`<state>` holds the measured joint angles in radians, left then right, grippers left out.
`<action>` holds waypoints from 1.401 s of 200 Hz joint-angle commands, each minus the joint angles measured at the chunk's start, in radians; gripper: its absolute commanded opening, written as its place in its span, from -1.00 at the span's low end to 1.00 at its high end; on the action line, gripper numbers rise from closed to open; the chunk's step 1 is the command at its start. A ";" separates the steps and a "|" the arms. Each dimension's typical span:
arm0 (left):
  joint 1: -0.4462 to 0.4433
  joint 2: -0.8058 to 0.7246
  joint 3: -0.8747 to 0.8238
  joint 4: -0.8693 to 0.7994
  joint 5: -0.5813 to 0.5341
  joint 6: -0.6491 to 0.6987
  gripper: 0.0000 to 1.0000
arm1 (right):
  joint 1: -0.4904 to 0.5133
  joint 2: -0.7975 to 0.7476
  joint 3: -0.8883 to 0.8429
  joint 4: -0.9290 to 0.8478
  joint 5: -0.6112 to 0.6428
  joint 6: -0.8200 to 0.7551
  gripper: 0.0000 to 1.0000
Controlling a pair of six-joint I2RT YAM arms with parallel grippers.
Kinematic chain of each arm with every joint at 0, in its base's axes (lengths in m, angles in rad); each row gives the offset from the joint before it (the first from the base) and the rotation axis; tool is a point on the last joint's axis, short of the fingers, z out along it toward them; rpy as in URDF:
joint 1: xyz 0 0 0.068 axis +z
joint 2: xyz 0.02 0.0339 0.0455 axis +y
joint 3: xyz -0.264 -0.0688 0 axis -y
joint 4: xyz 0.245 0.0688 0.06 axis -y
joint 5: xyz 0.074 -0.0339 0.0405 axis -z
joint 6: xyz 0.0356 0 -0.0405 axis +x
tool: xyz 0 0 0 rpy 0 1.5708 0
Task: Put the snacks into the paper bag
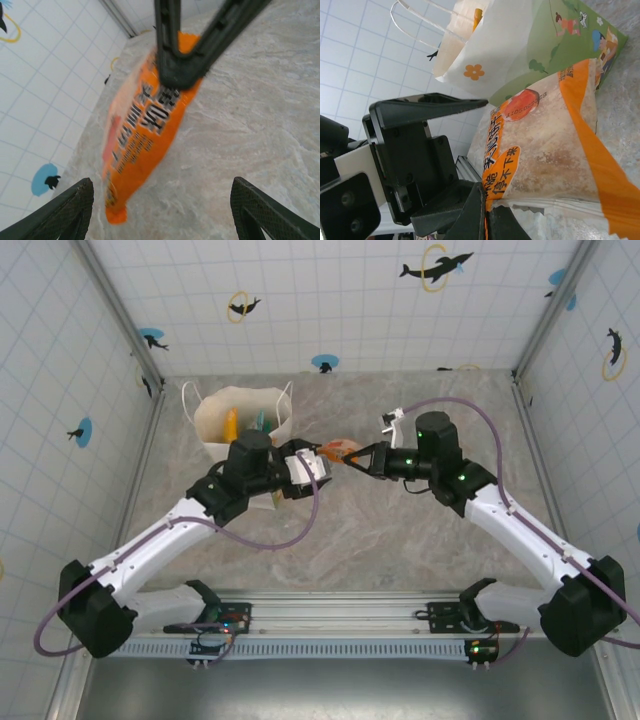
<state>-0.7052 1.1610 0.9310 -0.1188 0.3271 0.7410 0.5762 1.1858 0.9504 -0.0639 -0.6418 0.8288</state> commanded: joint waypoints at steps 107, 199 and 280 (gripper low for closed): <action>-0.036 0.138 0.110 0.038 0.010 0.099 0.17 | 0.022 -0.024 0.007 0.021 -0.055 0.025 -1.00; -0.039 0.158 0.132 0.024 -0.053 0.082 -0.28 | 0.025 -0.031 0.015 0.023 -0.050 0.023 -1.00; -0.031 0.148 0.221 -0.070 -0.126 -0.029 -0.58 | -0.048 -0.108 0.040 -0.016 0.022 -0.078 -0.40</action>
<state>-0.7452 1.3178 1.0969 -0.1509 0.2516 0.7734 0.5594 1.1267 0.9508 -0.0631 -0.6453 0.8196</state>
